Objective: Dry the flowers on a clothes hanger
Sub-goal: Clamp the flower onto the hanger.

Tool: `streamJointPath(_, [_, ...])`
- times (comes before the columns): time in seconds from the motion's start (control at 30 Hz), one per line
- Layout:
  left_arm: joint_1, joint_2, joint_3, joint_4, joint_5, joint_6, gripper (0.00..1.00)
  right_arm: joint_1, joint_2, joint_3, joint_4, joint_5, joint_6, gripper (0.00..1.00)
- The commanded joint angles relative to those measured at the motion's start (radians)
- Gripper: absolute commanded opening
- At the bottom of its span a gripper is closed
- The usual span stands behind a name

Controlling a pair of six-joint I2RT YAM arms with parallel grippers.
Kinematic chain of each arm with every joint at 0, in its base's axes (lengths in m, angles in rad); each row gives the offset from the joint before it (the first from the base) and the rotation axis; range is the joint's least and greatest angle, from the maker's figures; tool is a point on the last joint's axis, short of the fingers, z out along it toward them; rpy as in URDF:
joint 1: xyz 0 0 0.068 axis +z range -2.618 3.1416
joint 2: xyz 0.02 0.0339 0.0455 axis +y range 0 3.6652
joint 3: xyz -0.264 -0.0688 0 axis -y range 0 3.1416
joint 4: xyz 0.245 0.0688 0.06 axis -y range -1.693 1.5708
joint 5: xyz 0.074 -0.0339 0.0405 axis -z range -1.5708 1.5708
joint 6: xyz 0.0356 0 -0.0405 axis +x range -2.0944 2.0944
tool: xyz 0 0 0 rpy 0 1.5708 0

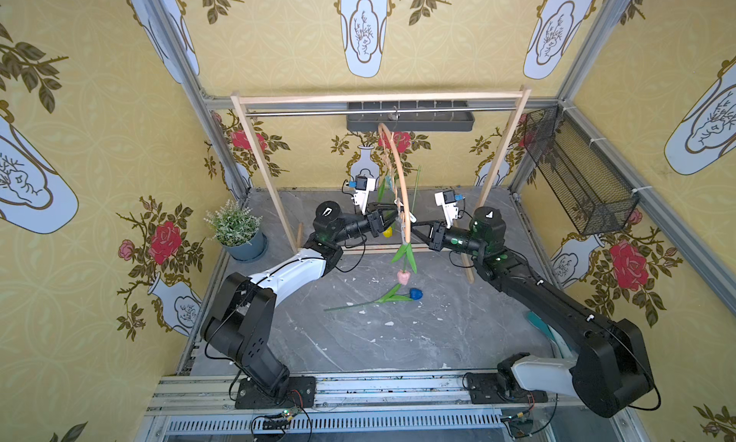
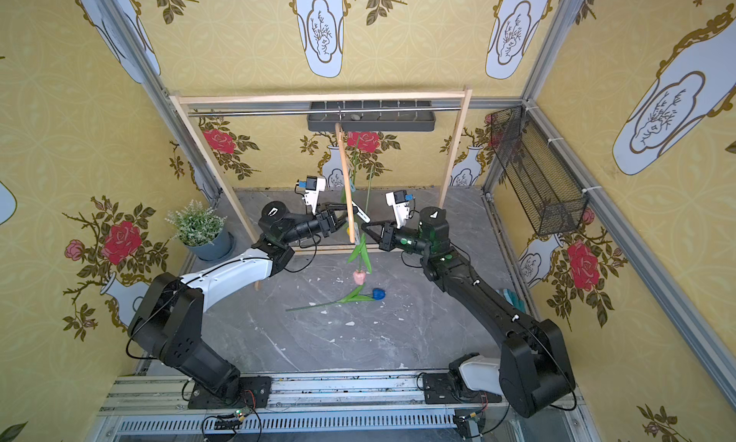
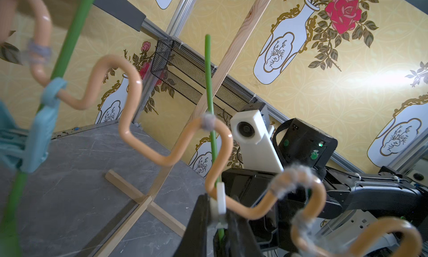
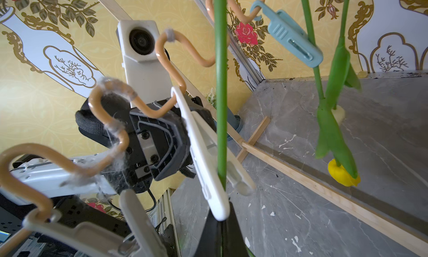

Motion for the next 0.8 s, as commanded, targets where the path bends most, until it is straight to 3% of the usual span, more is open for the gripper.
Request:
streamJointPath(0.0, [0.002,-0.004,0.007,-0.021,0.022,0.023,0.11,0.001,-0.017,0.029,-0.082,0.048,-0.1,0.0])
streamJointPath(0.3, [0.001,-0.005,0.018,-0.041,0.023,0.03,0.08,0.036,-0.025,0.076,-0.252,0.121,-0.229,0.0])
streamJointPath(0.77, [0.001,-0.012,0.028,-0.074,0.024,0.047,0.07,0.047,-0.016,0.165,-0.353,0.176,-0.317,0.0])
